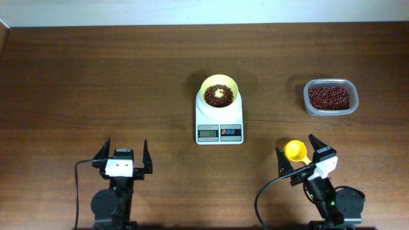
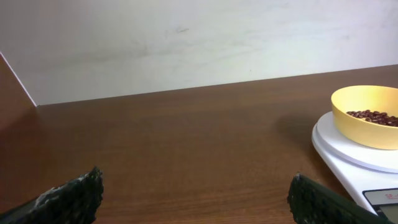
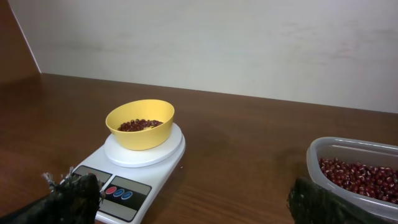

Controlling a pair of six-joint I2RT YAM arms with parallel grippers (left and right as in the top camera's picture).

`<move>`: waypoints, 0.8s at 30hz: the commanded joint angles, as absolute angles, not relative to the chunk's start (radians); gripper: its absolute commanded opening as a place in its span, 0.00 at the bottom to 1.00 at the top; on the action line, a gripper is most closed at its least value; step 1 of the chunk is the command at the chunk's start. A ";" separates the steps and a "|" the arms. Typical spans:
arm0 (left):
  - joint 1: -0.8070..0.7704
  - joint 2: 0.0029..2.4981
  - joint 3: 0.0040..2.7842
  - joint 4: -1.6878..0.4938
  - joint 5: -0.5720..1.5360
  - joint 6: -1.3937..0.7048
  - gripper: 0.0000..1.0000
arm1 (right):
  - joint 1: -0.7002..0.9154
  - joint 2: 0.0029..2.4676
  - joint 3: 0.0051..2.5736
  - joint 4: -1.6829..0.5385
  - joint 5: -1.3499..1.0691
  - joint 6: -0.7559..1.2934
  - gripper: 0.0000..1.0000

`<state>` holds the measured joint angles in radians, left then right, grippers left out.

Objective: Scoop item into bowl and weigh 50g on scale

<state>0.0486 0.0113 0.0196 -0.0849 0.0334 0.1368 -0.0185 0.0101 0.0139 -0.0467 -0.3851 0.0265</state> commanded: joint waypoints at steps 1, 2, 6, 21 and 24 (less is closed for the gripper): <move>0.043 0.012 0.009 -0.080 0.026 0.077 0.99 | -0.012 0.003 0.006 -0.047 -0.381 0.030 0.99; 0.034 0.011 0.009 -0.079 0.025 0.073 0.99 | -0.012 0.003 0.006 -0.047 -0.381 0.030 0.99; 0.020 0.011 0.009 -0.081 0.019 0.080 0.99 | -0.012 0.003 0.006 -0.047 -0.381 0.030 0.99; 0.020 0.011 0.009 -0.081 0.019 0.080 0.99 | -0.012 0.003 0.006 -0.047 -0.381 0.030 0.99; 0.020 0.011 0.009 -0.081 0.019 0.080 0.99 | -0.012 0.003 0.006 -0.047 -0.381 0.030 0.99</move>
